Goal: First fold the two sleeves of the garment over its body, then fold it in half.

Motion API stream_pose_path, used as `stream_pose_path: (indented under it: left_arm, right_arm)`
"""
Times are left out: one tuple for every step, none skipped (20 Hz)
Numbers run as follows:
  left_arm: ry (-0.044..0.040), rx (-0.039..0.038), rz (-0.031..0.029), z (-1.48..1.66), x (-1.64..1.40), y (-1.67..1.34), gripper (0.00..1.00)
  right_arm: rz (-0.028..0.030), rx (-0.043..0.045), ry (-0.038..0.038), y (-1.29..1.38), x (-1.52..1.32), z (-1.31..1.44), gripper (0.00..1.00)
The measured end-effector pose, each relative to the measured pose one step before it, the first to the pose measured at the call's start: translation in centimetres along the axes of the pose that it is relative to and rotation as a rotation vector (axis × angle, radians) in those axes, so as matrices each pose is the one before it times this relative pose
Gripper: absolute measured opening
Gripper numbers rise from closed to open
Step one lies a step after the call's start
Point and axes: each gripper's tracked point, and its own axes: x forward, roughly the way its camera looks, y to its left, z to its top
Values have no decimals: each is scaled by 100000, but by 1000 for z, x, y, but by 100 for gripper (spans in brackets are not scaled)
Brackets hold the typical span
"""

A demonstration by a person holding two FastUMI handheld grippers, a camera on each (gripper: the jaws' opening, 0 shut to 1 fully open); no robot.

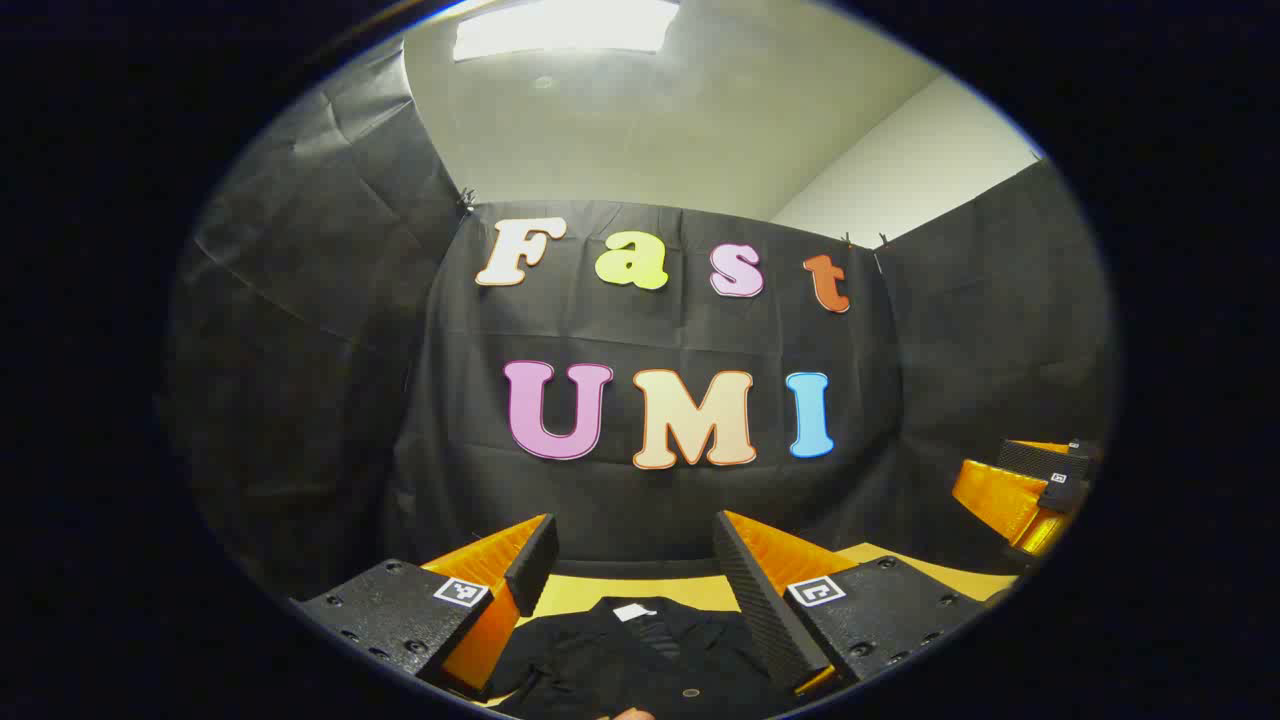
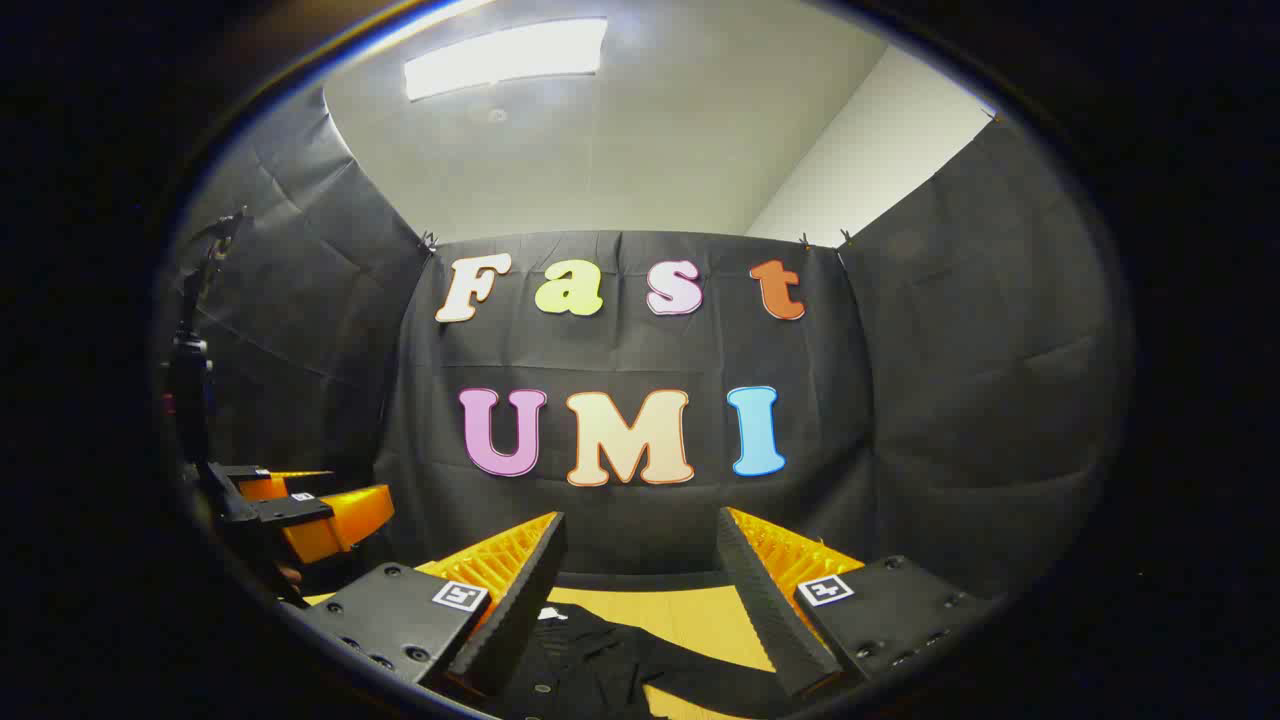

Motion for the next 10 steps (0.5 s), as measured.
stream_pose_path:
  left_arm:
    - [-214,285,366,133,194,125,91]
    - [14,376,534,-167,85,138,92]
    - [229,356,629,-16,125,304,91]
    - [8,396,460,-144,69,279,91]
    - [214,488,108,-60,118,277,91]
    - [125,532,132,-130,170,225,92]
    - [-2,843,781,-42,107,522,92]
    - [-123,894,794,-116,67,687,92]
    - [-302,749,657,33,34,580,92]
    - [-100,668,352,-138,-19,316,92]
  right_arm:
    - [620,393,213,167,379,4,96]
    - [240,596,134,107,343,-66,96]
    - [375,480,41,120,293,-108,96]
    - [312,160,114,249,197,-252,94]
    - [146,-348,164,204,127,-180,94]
    - [185,-709,-238,151,45,-177,96]
    - [397,-772,154,344,69,-229,96]
    - [752,-430,343,443,86,-404,94]
    - [790,-107,787,540,76,-393,94]
    - [605,89,676,321,-59,-419,96]
